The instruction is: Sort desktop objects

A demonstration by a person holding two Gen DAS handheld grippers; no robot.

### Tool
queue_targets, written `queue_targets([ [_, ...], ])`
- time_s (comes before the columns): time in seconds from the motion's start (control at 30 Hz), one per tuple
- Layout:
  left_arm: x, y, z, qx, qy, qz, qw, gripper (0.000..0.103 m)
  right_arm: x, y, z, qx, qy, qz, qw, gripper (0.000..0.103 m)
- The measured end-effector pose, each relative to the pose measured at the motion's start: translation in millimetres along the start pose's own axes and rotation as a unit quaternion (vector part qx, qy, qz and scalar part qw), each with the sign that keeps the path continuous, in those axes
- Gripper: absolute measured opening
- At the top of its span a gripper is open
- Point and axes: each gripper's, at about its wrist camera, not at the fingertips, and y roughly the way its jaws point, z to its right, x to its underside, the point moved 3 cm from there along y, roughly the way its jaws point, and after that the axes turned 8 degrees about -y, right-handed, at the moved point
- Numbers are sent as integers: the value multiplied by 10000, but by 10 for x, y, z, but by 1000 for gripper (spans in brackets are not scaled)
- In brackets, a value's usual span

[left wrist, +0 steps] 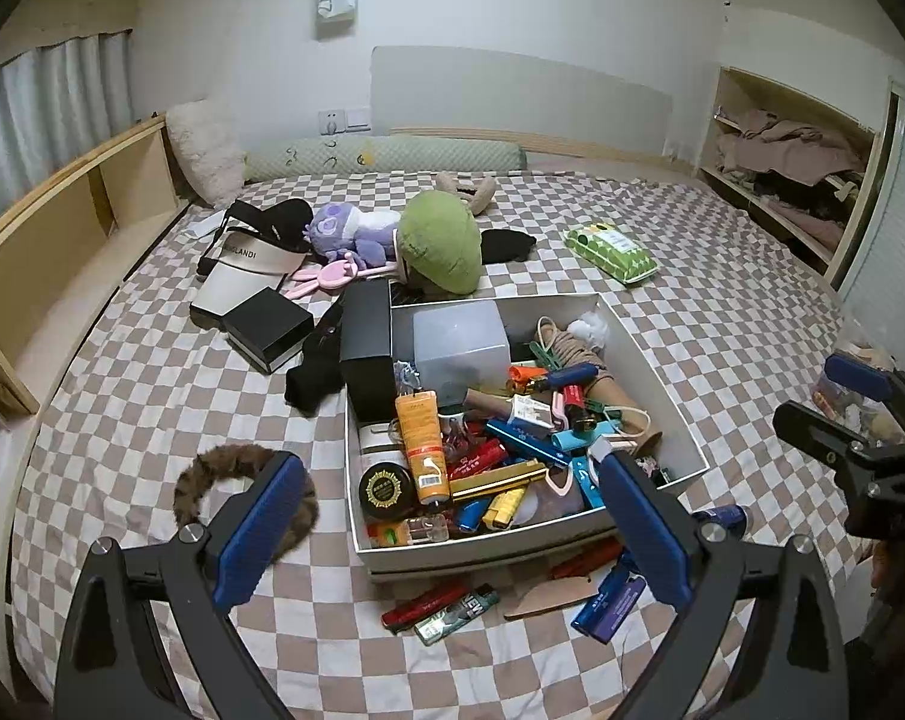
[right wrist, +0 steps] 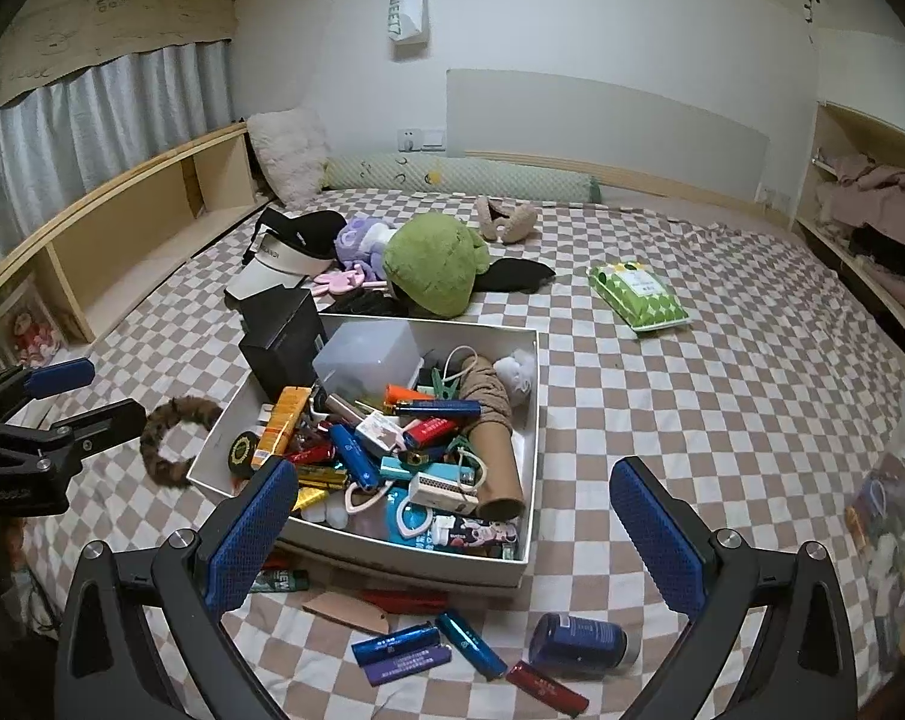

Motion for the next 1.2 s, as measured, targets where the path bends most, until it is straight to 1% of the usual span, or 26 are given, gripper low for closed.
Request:
queue_targets([
  [0.3,-4,-12,-38,-34,-80,18,10000,99,22,15,6,37,-12,-50,10000,103],
  [0.7,14,16,-21,-45,-26,-37,10000,99,30,35,-3,18,-17,-87,10000,103],
  [1.0,18,20,-34,44,-92,-62,9999,99,32,58,-36,-24,-53,-92,9999,103],
  [1.2,25,10,-16,55,-32,-26,10000,99,38,68,-36,-28,-55,-108,9999,103],
])
